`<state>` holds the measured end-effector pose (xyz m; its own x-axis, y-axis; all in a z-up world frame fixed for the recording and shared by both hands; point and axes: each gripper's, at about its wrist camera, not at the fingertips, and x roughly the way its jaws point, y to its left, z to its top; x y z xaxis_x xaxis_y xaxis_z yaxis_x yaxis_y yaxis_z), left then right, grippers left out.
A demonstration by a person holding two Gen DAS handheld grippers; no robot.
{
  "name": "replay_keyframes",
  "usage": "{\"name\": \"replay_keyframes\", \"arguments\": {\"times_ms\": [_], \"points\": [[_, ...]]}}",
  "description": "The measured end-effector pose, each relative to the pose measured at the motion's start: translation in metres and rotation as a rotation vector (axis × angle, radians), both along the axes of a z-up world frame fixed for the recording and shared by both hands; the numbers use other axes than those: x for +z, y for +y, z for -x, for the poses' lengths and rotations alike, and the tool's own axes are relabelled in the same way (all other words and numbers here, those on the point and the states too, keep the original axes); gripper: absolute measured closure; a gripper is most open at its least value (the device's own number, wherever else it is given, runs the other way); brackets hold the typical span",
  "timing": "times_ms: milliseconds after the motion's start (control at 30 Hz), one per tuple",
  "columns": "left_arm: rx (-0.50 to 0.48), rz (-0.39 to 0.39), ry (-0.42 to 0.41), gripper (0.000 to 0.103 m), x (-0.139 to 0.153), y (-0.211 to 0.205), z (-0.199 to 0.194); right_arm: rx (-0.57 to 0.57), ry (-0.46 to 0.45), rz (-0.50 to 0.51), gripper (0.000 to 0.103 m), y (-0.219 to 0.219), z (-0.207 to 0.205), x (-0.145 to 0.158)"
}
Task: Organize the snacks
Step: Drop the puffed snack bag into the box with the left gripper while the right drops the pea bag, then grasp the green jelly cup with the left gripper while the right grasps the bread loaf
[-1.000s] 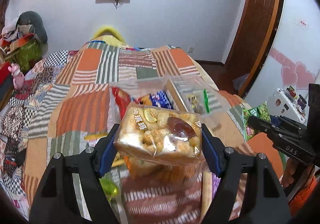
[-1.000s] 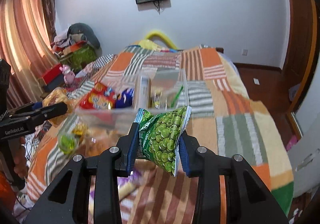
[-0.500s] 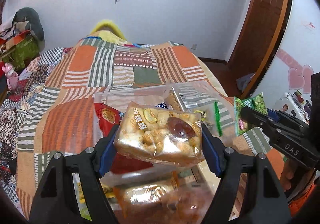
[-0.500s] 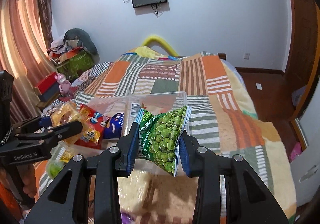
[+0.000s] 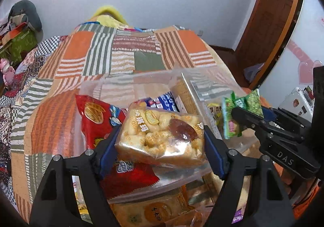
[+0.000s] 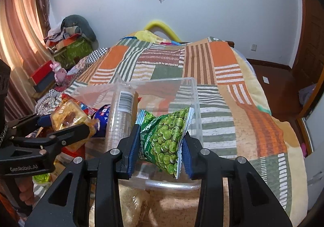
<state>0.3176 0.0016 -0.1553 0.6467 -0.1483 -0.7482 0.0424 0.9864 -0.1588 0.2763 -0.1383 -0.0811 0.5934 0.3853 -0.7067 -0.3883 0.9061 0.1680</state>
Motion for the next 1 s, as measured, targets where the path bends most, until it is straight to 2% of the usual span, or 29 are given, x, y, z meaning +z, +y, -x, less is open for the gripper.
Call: {"name": "replay_keyframes", "arguments": {"times_ms": [167,233,433,667,800,1000], "points": [[-0.006,0.013,-0.010,0.024,0.007,0.000,0.007,0.016,0.011,0.022,0.066,0.002,0.003,0.002],[-0.010,0.023,-0.022,0.024,0.014,0.003,0.014,0.010,0.004,0.023,0.059,0.000,0.007,0.006],[-0.010,-0.002,-0.076,0.024,0.041,0.013,0.044,0.003,-0.015,-0.014,0.058,-0.013,0.023,0.025],[0.035,-0.035,-0.092,0.022,0.061,0.045,0.083,0.009,-0.025,-0.031,0.058,-0.016,0.049,0.040],[0.072,-0.052,-0.074,0.021,0.059,0.069,0.102,0.014,-0.015,-0.030,0.057,-0.012,0.061,0.041],[0.119,-0.078,-0.016,0.021,0.039,0.100,0.125,0.017,0.007,-0.012,0.055,-0.006,0.070,0.030]]}}
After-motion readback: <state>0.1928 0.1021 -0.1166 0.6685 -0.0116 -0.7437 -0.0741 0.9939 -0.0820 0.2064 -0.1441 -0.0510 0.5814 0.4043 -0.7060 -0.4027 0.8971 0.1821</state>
